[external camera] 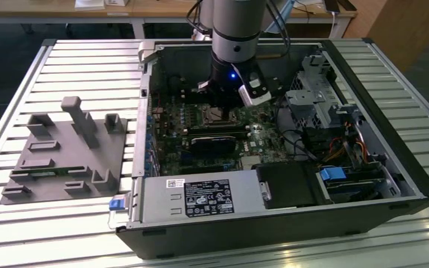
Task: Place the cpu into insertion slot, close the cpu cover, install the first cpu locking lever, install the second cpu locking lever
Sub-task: 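Install the second cpu locking lever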
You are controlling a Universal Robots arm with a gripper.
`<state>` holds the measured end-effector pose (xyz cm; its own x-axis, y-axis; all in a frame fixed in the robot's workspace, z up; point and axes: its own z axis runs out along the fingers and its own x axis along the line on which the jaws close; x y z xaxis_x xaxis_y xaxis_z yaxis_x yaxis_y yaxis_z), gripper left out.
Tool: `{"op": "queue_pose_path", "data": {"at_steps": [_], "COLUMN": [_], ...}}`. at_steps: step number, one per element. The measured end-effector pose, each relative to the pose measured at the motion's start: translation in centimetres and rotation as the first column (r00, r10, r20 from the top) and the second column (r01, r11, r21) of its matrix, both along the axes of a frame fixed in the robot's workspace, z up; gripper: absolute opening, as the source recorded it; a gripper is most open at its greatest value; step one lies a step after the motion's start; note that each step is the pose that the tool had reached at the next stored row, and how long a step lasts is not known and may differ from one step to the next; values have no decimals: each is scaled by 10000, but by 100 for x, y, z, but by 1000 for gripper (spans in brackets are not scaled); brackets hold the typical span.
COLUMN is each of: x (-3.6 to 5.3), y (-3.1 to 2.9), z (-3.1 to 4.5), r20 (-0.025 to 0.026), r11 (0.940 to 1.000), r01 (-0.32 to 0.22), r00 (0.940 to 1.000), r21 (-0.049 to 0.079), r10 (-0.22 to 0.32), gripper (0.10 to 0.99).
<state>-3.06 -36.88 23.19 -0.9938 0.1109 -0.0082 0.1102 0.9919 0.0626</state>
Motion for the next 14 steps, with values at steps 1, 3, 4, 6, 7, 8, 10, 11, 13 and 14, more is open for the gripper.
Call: {"op": "queue_pose_path", "data": {"at_steps": [1,3,4,6,7,8,10,11,13,14], "x": [-18,-68,-94,-137,-145,-146,-148,-148,-150,-159], "y": [-4,-10,-13,-21,-27,-37,-66,-83,-115,-132], "z": [0,0,0,0,0,0,0,0,0,0], "r20": [0,0,0,0,0,0,-1,0,1,-1], "r11": [10000,10000,10000,10000,10000,9999,9998,9997,9993,9989], "r01": [-1,1,1,0,1,-1,1,1,0,1], "r00": [10000,10000,10000,10000,10000,10000,10000,10000,10000,10000], "r21": [10,35,47,77,94,117,196,248,381,458], "r10": [1,-1,-1,0,-1,1,-1,-1,0,0], "gripper": [106,106,106,106,106,106,106,106,106,106]}}
